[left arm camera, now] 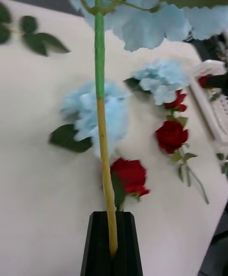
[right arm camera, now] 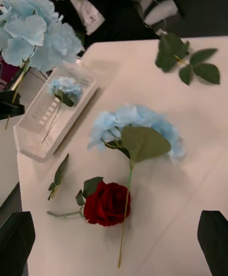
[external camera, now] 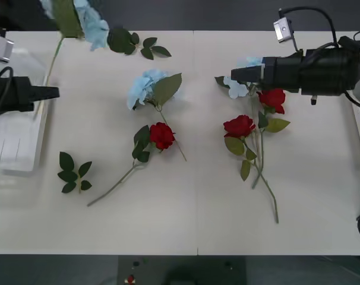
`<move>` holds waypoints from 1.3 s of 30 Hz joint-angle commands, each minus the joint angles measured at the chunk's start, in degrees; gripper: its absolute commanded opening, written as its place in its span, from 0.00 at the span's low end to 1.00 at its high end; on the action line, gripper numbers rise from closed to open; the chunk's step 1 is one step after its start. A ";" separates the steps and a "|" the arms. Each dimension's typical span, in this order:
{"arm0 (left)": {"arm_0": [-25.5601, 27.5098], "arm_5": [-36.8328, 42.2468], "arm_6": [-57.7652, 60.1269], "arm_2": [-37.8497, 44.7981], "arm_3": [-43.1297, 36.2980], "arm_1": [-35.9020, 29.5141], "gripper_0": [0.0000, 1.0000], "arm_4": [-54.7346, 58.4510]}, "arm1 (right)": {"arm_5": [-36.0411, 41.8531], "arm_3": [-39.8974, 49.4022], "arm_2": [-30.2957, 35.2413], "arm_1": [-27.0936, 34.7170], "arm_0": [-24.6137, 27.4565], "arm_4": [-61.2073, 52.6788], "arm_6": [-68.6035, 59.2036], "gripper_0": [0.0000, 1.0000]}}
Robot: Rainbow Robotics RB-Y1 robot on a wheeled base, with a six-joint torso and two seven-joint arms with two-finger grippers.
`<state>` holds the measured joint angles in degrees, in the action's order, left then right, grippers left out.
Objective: Put the red flowers into the right box and the blue flowers into the left box
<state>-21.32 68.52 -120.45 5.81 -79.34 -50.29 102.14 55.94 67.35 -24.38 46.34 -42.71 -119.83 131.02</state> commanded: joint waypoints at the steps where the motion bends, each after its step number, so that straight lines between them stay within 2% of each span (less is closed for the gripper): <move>1: -1.44 4.78 0.65 5.27 3.84 -5.87 0.00 -5.20 | -2.15 1.29 -4.98 6.57 -1.85 3.20 -10.26 1.00; 7: -1.44 8.12 0.83 13.44 7.53 -9.13 0.00 -17.68 | -1.54 0.41 -5.95 10.17 -1.85 16.12 -28.10 1.00; 14: -2.67 13.66 3.47 19.95 7.53 -10.53 0.00 -32.97 | 2.51 -1.70 -5.77 10.17 -2.91 31.50 -43.93 1.00; 20: -4.78 16.56 9.44 17.75 7.53 -10.53 0.00 -45.01 | 9.19 -1.70 -3.05 7.80 -4.05 43.28 -54.74 1.00; 25: -4.96 13.83 12.43 14.06 7.62 -9.04 0.00 -52.92 | 15.25 -1.70 0.21 4.46 -4.75 52.95 -58.51 1.00; 39: -5.05 7.42 14.81 14.67 7.62 1.33 0.00 -67.07 | 19.47 -1.70 2.40 -6.53 -4.93 69.56 -63.52 1.00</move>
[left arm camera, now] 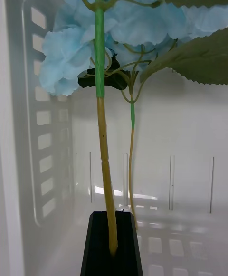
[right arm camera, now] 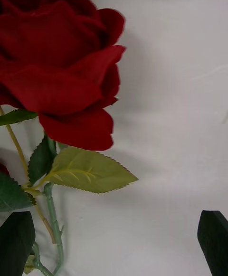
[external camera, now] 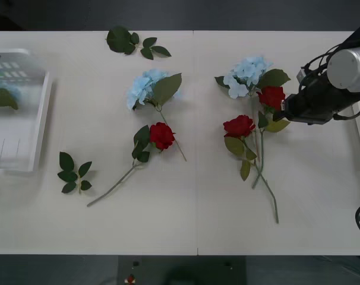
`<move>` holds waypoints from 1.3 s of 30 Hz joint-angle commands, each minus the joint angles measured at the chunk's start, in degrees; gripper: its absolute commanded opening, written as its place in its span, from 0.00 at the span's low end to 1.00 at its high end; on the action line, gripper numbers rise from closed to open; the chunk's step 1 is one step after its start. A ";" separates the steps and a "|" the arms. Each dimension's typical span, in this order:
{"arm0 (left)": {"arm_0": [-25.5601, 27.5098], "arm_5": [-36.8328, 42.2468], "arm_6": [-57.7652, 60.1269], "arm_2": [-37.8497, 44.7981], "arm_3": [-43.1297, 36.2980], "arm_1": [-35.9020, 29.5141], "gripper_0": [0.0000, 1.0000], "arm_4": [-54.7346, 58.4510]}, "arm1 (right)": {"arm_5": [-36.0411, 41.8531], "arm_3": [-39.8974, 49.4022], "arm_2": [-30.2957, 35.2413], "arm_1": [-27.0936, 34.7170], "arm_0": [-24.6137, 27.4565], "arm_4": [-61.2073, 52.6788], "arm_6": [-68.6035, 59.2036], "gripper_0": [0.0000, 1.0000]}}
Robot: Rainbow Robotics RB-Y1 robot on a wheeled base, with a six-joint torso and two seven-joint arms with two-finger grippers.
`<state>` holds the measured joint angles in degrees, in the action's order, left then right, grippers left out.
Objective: Put the red flowers into the right box and the blue flowers into the left box
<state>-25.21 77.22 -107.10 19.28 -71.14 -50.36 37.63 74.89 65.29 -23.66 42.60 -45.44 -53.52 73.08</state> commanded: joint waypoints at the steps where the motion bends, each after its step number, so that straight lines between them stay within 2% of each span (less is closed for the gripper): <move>1: -1.16 -1.64 1.54 1.28 -0.58 2.02 0.00 -3.09 | 0.52 0.36 1.77 -3.40 -2.20 4.39 -5.84 1.00; 9: -0.98 -4.71 2.86 1.28 0.04 7.56 0.00 -8.80 | 0.43 -2.54 5.03 -9.37 -2.38 12.04 -6.28 1.00; 17: -0.89 -7.61 3.21 0.93 3.81 8.26 0.03 -7.48 | -0.53 -6.93 7.13 -13.24 -3.69 16.52 -6.28 1.00; 24: -0.89 -6.03 2.86 1.02 3.73 8.09 0.61 -5.02 | -3.34 -12.21 7.66 -15.44 -5.54 18.54 -5.75 1.00; 28: -0.89 -1.99 2.24 2.25 2.14 6.51 0.82 0.69 | -4.05 -13.17 8.10 -15.70 -5.98 18.72 -5.40 1.00; 29: -0.89 -1.20 2.24 2.25 1.79 6.07 0.84 1.83 | -4.05 -13.17 8.19 -15.79 -5.98 18.72 -5.31 1.00; 30: -0.89 0.65 2.24 2.34 1.18 5.01 0.89 4.38 | -4.05 -13.17 8.28 -15.79 -5.98 18.63 -5.14 0.96; 32: -0.89 4.08 2.33 2.60 -0.67 3.25 0.93 8.16 | -4.14 -13.17 8.28 -15.79 -5.89 18.54 -4.87 0.78; 33: -0.89 6.01 2.42 2.95 -1.99 2.20 0.94 10.01 | -4.14 -13.09 8.28 -15.70 -5.98 18.54 -4.70 0.67; 36: -0.98 10.58 2.86 4.18 -5.33 0.53 0.94 13.08 | -4.66 -13.17 8.28 -15.79 -5.89 18.72 -4.43 0.46; 37: -0.89 12.25 3.04 4.62 -6.82 -0.09 0.94 14.23 | -4.93 -13.17 8.28 -15.79 -5.89 18.72 -4.43 0.41; 39: -0.98 14.27 3.30 5.41 -8.84 -0.70 0.94 15.90 | -5.19 -13.53 8.19 -15.79 -5.89 18.72 -4.26 0.39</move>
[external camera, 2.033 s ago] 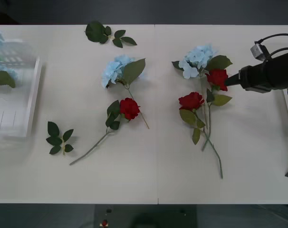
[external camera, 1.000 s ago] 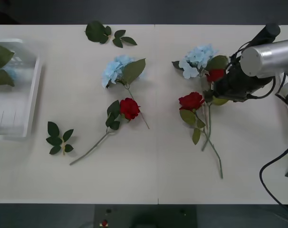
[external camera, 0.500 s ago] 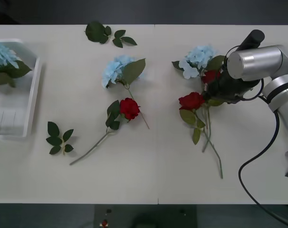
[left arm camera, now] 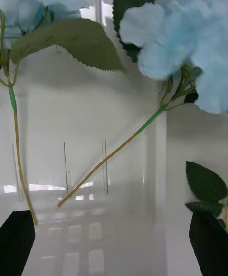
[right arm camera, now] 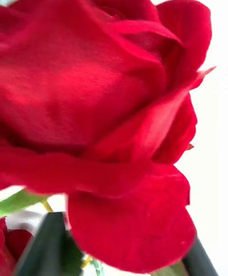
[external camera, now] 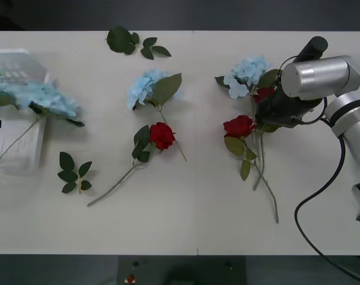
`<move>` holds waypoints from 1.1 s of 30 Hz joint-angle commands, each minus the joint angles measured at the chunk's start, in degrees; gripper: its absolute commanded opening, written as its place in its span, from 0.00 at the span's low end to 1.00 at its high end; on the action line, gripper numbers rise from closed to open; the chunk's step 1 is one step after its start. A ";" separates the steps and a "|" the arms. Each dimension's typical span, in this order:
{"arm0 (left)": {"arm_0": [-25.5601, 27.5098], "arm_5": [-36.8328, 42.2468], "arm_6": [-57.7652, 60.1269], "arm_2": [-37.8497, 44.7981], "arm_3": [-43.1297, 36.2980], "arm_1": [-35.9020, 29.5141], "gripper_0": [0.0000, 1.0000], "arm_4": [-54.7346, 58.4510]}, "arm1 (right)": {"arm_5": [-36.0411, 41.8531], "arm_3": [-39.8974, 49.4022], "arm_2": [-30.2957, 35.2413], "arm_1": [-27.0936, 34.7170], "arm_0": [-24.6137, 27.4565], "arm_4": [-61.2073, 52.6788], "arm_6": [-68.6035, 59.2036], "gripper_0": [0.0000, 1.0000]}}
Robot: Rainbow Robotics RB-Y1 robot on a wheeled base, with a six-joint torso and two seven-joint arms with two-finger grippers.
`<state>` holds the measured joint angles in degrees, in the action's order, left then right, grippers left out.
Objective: Put the red flowers into the right box and the blue flowers into the left box
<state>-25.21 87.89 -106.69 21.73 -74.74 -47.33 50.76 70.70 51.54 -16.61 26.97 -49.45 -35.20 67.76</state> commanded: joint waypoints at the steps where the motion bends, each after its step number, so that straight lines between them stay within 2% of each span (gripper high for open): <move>1: -0.98 5.19 3.24 3.67 -7.26 -4.18 0.94 4.88 | -1.44 -0.13 1.23 -0.26 -1.88 0.31 1.15 0.37; 5: -0.98 6.95 4.03 4.82 -10.69 -4.35 0.94 13.14 | -2.41 -0.92 1.23 -0.43 -1.88 0.48 1.59 0.30; 8: -0.98 4.49 4.03 4.11 -11.12 -4.26 0.94 20.61 | -3.11 -1.10 1.23 -0.52 -1.88 0.66 1.77 0.23; 11: -0.98 -0.96 3.94 0.95 -11.12 -4.26 0.94 29.13 | -3.11 -1.36 1.23 -0.52 -1.88 0.66 1.94 0.16; 14: -0.98 -7.73 3.50 -3.09 -11.21 -3.56 0.95 36.52 | -3.20 -1.36 1.23 -0.52 -1.88 0.75 2.12 0.02; 19: -0.98 -19.07 -3.44 -11.01 -11.30 -0.40 0.95 44.25 | -3.99 -1.36 1.23 -0.43 -1.88 1.01 2.47 0.00; 27: -0.89 -34.89 -10.21 -23.40 -11.39 4.96 0.95 41.88 | -4.17 -1.36 1.93 -0.08 -1.88 1.10 2.91 0.00; 33: -0.98 -42.45 -9.68 -32.01 -11.30 9.18 0.95 29.05 | -3.20 -1.36 3.60 1.68 -3.55 0.39 8.53 0.00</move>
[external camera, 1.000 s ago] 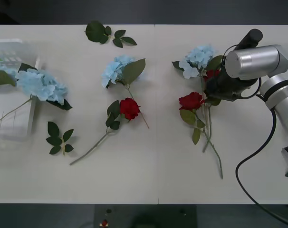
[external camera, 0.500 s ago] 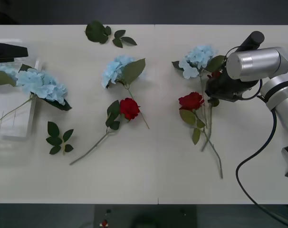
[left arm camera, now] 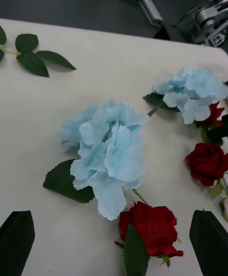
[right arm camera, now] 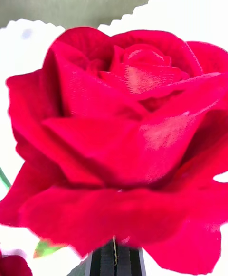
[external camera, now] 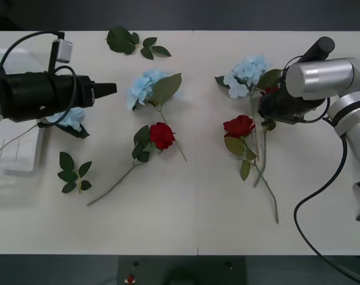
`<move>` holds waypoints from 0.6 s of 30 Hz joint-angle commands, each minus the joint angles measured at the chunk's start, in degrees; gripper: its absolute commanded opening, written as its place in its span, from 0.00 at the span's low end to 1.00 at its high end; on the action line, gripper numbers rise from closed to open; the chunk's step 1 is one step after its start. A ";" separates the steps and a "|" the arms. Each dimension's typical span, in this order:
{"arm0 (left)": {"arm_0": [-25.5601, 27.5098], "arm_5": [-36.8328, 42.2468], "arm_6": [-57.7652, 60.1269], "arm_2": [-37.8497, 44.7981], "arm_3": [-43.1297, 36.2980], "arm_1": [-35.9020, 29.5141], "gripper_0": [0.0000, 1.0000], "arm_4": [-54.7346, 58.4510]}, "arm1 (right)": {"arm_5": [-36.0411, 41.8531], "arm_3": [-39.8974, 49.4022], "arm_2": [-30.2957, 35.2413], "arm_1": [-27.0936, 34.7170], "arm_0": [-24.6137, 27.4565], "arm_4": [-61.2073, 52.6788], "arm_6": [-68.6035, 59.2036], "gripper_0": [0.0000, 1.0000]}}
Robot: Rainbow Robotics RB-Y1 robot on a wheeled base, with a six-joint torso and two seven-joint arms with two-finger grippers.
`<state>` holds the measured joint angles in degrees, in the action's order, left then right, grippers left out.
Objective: Put the red flowers into the right box and the blue flowers into the left box
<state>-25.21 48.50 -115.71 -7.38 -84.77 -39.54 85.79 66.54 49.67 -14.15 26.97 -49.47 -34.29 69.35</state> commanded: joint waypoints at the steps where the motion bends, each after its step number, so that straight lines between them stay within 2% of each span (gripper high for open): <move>1: -0.98 -3.14 -0.48 -3.43 -1.27 1.75 0.95 -7.22 | 1.23 0.51 1.58 1.95 -3.70 -0.43 7.55 0.00; 6: -0.89 -3.14 0.66 -7.30 -0.75 3.68 0.95 -15.74 | 3.07 0.51 4.30 5.46 -5.20 0.10 15.38 0.00; 14: -2.30 -4.02 2.15 -7.48 2.33 10.19 0.95 -23.04 | 3.77 -2.39 5.89 10.12 -5.20 -0.61 25.75 0.01; 15: -2.92 -4.55 2.50 -7.48 3.65 11.59 0.95 -23.56 | 2.98 -3.44 5.89 10.30 -5.28 -0.69 27.68 0.25; 16: -3.27 -4.81 2.59 -7.48 4.44 12.12 0.95 -23.74 | 2.63 -3.97 5.97 10.38 -5.20 -0.78 28.38 0.37; 18: -4.85 -6.84 2.86 -7.48 7.60 14.32 0.95 -24.27 | 0.87 -6.34 5.89 10.82 -5.28 -1.13 31.46 0.73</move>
<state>-26.32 43.74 -115.61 -15.90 -79.83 -27.51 62.07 68.72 45.23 -8.22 36.43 -52.87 -34.92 96.24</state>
